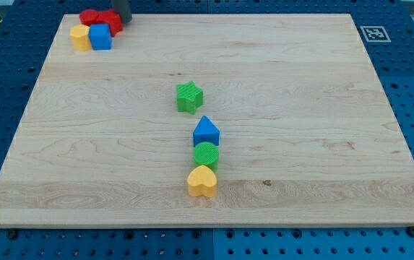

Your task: Nudge the green star into the red star

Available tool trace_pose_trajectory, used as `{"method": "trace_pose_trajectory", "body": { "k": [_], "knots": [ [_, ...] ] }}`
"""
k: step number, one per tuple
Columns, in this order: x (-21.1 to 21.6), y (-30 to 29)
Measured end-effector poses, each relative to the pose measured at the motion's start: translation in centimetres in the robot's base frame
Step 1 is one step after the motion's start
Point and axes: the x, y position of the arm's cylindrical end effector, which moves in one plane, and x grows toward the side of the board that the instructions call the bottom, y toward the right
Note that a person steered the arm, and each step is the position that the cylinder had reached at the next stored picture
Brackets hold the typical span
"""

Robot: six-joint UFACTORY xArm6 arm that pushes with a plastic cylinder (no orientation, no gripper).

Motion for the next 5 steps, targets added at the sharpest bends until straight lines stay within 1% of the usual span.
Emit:
{"method": "trace_pose_trajectory", "body": {
  "k": [2, 3, 4, 5],
  "knots": [
    [-0.8, -0.4],
    [-0.8, 3.9],
    [3.4, 10.6],
    [11.2, 15.4]
  ]
}}
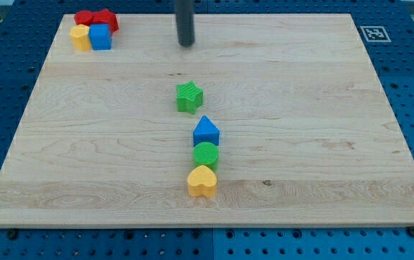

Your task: Nudge the green star into the red star

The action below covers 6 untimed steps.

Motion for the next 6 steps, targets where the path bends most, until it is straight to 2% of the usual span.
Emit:
{"method": "trace_pose_trajectory", "body": {
  "k": [1, 2, 5, 6],
  "knots": [
    [8.6, 2.0],
    [13.8, 2.3],
    [15.5, 1.1],
    [14.3, 0.6]
  ]
}}
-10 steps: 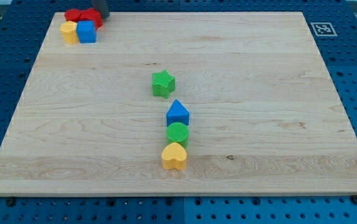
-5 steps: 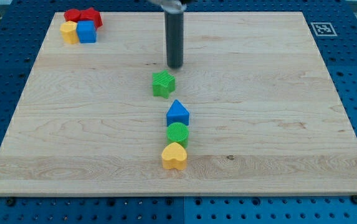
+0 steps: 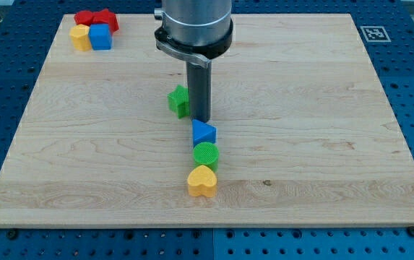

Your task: Nudge the green star into the red star

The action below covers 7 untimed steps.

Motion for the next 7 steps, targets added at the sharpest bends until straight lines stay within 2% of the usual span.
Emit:
{"method": "trace_pose_trajectory", "body": {
  "k": [1, 3, 6, 7],
  "knots": [
    [-1.1, -1.0],
    [-2.0, -6.7],
    [-12.1, -6.8],
    [-13.1, -5.7]
  ]
}}
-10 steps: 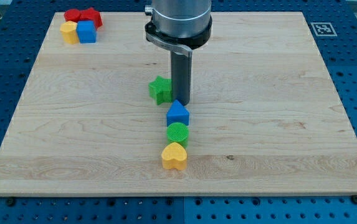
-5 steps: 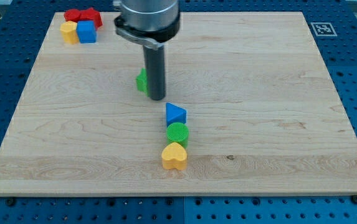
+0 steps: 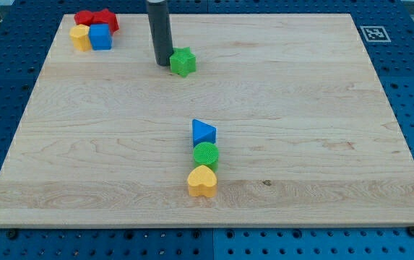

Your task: Nudge the green star into the red star

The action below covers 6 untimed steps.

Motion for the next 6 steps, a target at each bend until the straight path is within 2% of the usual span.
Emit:
{"method": "trace_pose_trajectory", "body": {
  "k": [1, 2, 3, 5, 6],
  "knots": [
    [-3.0, 3.8],
    [-3.9, 10.3],
    [-1.7, 15.0],
    [3.8, 11.6],
    [4.0, 10.9]
  ]
}}
